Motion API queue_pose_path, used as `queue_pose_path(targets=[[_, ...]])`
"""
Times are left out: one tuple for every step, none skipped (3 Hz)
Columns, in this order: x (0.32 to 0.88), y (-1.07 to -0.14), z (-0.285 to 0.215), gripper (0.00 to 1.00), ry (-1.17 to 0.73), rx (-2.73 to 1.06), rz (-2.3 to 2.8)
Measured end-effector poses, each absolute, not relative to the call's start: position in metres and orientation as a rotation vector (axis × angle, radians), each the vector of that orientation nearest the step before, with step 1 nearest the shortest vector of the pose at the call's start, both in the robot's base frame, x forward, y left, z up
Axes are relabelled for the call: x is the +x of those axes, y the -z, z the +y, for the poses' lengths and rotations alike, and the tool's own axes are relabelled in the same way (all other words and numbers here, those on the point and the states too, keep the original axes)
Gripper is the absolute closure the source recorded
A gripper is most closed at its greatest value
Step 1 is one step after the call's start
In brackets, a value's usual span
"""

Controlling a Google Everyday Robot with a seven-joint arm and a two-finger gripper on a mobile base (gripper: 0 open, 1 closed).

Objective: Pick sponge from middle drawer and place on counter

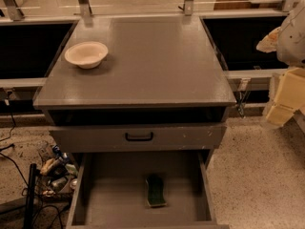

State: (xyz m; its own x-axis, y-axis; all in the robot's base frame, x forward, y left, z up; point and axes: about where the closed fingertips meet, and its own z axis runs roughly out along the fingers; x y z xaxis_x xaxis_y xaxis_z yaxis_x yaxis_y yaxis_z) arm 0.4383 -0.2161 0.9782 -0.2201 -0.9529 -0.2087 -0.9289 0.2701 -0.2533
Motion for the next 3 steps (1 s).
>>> queue_pose_path(targets=[[0.438, -0.978, -0.216, 0.0, 0.105, -1.721, 2.226], [0.445, -0.94, -0.225, 0.0, 0.072, -1.686, 2.239], [0.452, -0.908, -0.235, 0.0, 0.045, -1.664, 2.272]])
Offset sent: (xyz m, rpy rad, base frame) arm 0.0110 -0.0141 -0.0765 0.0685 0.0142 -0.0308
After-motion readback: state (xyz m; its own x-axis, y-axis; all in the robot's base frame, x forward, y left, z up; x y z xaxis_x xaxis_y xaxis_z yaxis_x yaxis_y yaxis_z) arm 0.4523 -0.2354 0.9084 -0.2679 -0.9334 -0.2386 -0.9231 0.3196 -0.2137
